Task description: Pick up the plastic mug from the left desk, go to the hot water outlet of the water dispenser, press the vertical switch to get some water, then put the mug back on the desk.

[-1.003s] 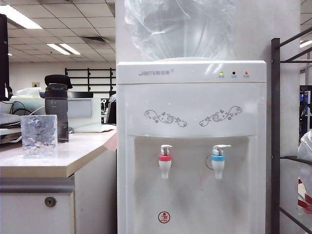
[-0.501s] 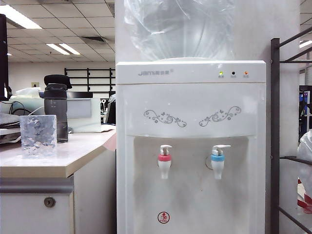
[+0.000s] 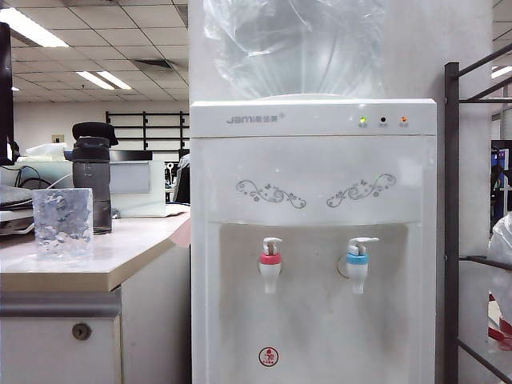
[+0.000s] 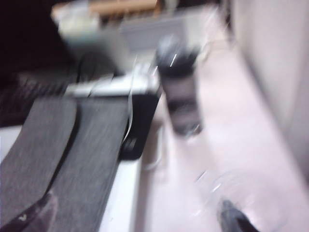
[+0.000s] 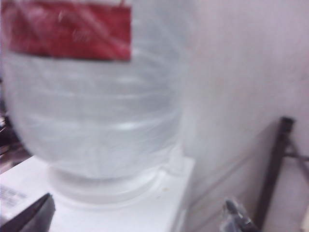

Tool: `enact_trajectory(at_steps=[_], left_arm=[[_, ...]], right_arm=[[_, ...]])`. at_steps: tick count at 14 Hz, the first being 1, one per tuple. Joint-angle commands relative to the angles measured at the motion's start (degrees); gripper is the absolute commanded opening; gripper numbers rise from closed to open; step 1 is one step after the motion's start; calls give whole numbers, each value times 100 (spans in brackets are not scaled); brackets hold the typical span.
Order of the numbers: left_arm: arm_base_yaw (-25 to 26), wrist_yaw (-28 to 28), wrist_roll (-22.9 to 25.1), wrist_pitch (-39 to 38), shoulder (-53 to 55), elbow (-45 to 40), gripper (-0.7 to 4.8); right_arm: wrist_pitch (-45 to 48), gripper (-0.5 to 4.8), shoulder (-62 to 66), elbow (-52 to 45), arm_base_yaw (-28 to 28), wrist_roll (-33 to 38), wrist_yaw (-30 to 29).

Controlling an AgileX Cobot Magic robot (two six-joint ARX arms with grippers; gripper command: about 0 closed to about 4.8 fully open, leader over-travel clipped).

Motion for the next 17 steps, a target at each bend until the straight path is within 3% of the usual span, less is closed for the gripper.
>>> enact_trajectory(at_steps=[1,5,6,8,10,13,16,17], left_arm=[[249,-98,420,774,1113,17,479],[420,107,503,1869,2315,44,479],[479,289,787,2358,2796,92,479],[527,748,846,2857,3484,251,479],[562,929,848,2968,4074,483,479],[693,1432,798,3958,4647,597,479],[704,1598,671,4000,4822,726,479],[734,1622,372,3995,4872,750,479]], right_arm=[[63,479,483,11,407,-13,-46],[155,479,984,11,960,-146,-46],[269,479,1108,11,1097,-146,-52],[402,479,1200,11,1270,-146,-2],[564,479,1217,13,1259,-275,92],[695,479,1215,17,1257,-278,214],[693,479,1226,15,1257,-289,251],[688,479,1226,15,1257,-286,251]])
